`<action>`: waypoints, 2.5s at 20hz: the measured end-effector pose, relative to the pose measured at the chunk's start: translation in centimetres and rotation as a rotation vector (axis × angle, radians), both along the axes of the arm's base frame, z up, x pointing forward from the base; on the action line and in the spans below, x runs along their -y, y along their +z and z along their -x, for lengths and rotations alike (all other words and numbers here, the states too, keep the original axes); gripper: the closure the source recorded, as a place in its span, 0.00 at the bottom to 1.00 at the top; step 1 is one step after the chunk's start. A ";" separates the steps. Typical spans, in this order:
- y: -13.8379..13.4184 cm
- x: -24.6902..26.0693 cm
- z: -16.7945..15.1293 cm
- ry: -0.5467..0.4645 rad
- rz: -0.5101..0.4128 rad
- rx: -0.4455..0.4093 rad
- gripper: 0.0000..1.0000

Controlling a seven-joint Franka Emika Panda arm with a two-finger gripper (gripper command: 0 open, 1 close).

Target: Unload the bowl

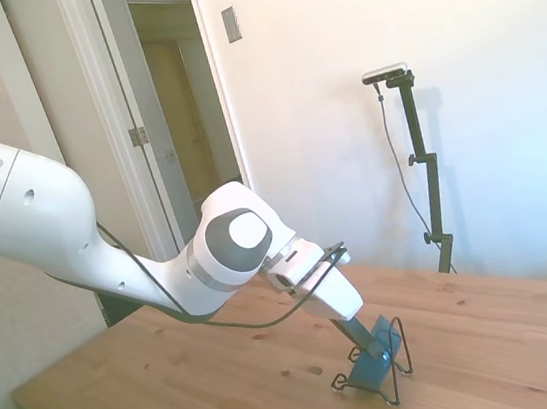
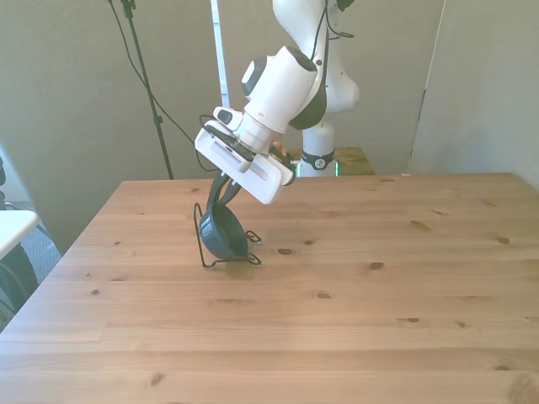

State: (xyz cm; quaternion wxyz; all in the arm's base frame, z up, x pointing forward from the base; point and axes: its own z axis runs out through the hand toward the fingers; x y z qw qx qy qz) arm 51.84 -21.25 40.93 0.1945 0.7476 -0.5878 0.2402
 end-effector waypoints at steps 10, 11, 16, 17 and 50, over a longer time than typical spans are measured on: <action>1.3 -0.3 -0.4 0.007 0.006 0.024 1.00; 1.6 -0.6 -0.6 0.011 0.006 0.031 1.00; 3.0 -2.5 -1.8 0.033 -0.021 0.082 1.00; 3.2 -3.3 -2.2 0.041 -0.048 0.108 1.00; -4.1 -18.3 -11.1 0.304 -0.787 0.048 1.00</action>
